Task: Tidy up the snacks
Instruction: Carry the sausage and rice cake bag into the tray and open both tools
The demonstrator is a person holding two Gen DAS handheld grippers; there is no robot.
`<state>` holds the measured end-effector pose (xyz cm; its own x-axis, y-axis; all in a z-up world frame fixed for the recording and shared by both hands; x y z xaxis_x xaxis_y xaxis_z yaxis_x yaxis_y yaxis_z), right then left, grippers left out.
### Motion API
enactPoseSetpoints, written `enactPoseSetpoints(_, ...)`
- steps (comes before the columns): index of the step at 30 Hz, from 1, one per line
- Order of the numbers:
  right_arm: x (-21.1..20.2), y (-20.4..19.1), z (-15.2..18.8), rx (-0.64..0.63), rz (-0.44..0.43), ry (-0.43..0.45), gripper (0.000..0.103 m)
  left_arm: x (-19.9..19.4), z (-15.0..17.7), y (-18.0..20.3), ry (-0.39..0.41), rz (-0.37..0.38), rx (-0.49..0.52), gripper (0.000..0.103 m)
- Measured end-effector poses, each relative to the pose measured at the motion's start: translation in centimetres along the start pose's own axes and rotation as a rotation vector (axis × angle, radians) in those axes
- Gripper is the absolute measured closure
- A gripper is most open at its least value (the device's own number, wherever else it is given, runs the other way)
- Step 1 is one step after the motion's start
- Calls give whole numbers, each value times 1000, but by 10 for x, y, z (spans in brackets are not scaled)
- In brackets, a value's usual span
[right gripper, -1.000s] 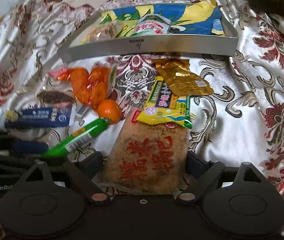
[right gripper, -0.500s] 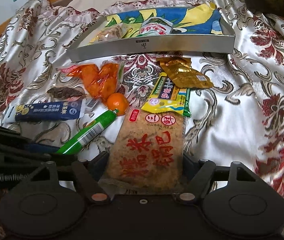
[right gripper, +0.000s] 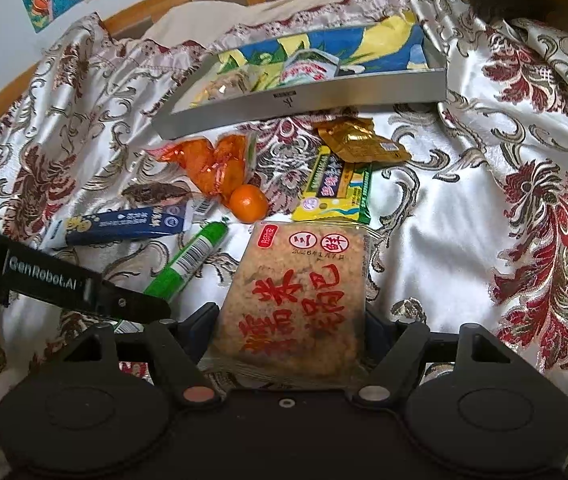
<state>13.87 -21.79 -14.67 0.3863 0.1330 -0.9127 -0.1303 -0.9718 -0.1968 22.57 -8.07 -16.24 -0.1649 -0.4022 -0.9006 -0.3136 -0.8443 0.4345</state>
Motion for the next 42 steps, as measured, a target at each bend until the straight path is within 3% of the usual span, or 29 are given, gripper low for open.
enactPoseSetpoints(12,-29,-7,1,-37,-5,125,28,-20,6,0,61,104,-72,85)
enactPoseSetpoints(17,-43,-10,-3,-60,-3,193,28,-48,4,6,179,103,-40,85)
enactPoseSetpoints(24,-56,-11,-23,-81,-20,236,28,-87,-7,11,416,77,-23,85)
enactPoseSetpoints(31,-62,-22,-85,-184,-14,306,28,-118,-61,12,606,25,-89,85)
enactPoseSetpoints(35,-54,-21,-136,-221,14,422,28,-130,-106,14,704,29,-92,85)
enactPoseSetpoints(37,-44,-16,-161,-209,36,474,28,-133,-129,13,740,15,-68,85)
enactPoseSetpoints(42,-9,-1,-207,-152,50,484,28,-123,-173,-3,775,5,-56,85)
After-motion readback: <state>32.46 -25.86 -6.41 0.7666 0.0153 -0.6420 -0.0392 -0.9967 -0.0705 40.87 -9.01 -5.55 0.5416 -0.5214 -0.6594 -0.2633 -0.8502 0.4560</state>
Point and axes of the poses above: each gripper's, at about its wrist camera, not at the fingertips, and x roughly the way its jaws point, y to its right, z to its underside, the point moved 9 cm from there along x, roughly the way its jaws point, and after that the axes turned 15 degrees about -y, right-handed, at the moved point
